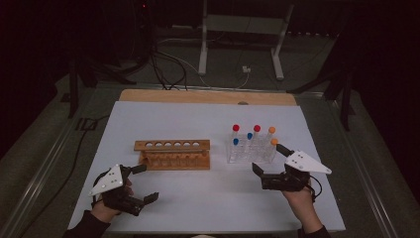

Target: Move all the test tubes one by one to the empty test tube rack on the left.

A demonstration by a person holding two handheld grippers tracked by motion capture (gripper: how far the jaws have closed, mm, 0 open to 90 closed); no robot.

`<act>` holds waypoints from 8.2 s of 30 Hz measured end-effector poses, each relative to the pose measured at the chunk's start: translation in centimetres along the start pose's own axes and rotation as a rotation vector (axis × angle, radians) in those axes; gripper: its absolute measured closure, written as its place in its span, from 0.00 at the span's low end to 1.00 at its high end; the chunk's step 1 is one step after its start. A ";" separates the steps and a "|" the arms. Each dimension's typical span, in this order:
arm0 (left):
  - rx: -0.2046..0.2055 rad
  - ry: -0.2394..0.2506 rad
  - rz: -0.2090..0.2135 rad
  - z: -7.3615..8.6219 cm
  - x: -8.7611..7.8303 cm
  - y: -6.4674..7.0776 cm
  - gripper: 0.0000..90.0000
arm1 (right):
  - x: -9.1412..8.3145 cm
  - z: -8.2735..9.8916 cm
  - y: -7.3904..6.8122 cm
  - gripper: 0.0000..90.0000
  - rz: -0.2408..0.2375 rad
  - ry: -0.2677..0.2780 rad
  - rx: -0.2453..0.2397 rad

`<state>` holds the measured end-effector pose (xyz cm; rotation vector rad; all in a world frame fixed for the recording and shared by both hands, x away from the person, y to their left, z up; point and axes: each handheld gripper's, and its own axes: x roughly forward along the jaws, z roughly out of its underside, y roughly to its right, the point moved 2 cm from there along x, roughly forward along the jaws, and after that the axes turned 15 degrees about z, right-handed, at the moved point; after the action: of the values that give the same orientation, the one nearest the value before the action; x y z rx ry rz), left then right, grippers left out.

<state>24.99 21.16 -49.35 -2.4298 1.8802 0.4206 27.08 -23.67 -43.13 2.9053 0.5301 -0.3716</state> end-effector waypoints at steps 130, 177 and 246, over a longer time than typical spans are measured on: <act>-0.022 -0.012 0.024 -0.7 0.4 0.4 0.01 | 6.0 -1.5 -6.9 0.85 0.003 -0.104 -0.051; -0.011 -0.044 0.211 -10.0 8.4 -0.4 0.02 | 4.7 -0.1 -11.4 0.85 -0.241 -0.159 -0.097; 0.080 -0.088 0.033 -13.3 10.3 -3.7 0.86 | 4.3 -0.9 -11.2 0.10 -0.297 -0.090 -0.035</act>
<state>33.37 9.76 -39.50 -2.2941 1.8669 0.4370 27.11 -11.74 -44.77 2.7616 0.9459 -0.5226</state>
